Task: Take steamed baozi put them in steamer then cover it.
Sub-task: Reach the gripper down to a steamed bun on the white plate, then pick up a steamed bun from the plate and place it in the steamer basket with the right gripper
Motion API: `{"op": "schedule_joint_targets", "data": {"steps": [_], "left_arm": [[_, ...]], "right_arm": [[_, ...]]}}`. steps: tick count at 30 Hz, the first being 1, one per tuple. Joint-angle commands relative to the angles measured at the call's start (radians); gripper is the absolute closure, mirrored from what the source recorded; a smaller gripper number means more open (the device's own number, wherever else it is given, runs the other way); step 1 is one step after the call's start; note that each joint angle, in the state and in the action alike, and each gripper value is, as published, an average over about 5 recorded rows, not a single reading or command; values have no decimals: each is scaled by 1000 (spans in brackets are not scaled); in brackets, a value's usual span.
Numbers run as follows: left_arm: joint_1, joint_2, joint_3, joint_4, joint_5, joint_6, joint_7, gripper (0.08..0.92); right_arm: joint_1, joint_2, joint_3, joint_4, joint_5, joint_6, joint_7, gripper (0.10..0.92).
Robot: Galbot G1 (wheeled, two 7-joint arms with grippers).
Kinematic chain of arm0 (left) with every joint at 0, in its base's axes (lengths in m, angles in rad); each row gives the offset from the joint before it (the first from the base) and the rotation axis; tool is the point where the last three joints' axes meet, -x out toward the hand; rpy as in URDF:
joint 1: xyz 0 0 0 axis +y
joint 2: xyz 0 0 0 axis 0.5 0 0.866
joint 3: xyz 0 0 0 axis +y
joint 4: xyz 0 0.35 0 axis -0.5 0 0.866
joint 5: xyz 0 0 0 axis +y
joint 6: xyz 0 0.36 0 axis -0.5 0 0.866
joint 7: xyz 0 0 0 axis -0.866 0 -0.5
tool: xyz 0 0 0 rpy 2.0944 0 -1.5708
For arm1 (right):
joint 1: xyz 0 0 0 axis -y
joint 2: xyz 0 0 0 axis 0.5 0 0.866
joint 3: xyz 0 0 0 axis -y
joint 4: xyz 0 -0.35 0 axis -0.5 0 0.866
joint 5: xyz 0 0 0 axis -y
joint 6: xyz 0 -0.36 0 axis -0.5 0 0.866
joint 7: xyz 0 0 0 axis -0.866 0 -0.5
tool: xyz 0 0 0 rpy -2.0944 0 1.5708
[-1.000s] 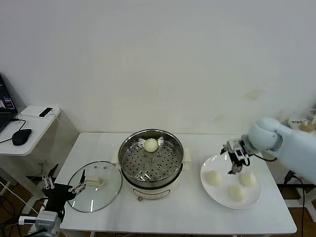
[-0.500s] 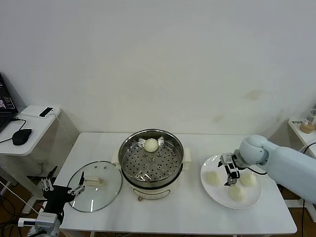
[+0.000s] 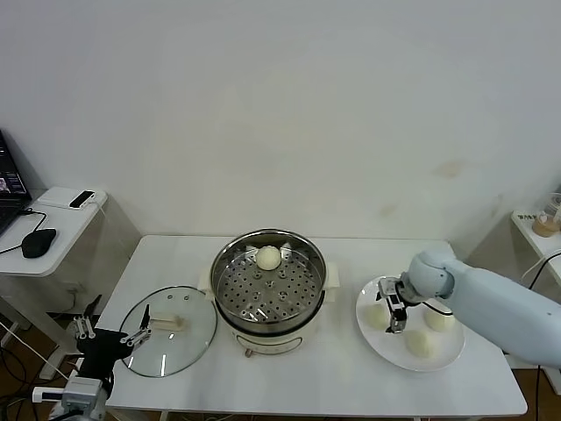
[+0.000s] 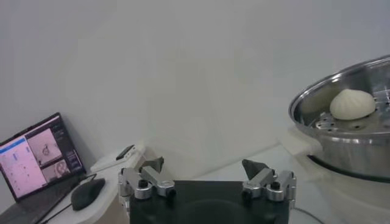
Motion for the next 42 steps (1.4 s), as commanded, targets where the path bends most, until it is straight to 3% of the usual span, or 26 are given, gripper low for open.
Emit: {"op": "schedule_joint_targets", "data": {"steps": [1,7,13,25,34,42], "left_arm": [[-3,-1,2,4,0,1,1,177],[-4,-5,4,6,1,1,0,177],[-3,-5,5,2,2,1,0,177],[-3,-7,13,-12,3,2,0,177],[7,-4,14,-32,3,2,0,177],[9,-11,24,-48,9,3,0,177]], "right_arm": [[-21,46,19,-55,-20,-2,11,203],[-18,50,18,-65,-32,-12,10,214],[-14,40,16,-54,-26,-17,-7,306],[105,-40,-33,14,40,-20,-68,404],[380,-83,-93,90,172,-44,-76,413],[658,35,-238,156,324,-124,-44,406]]}}
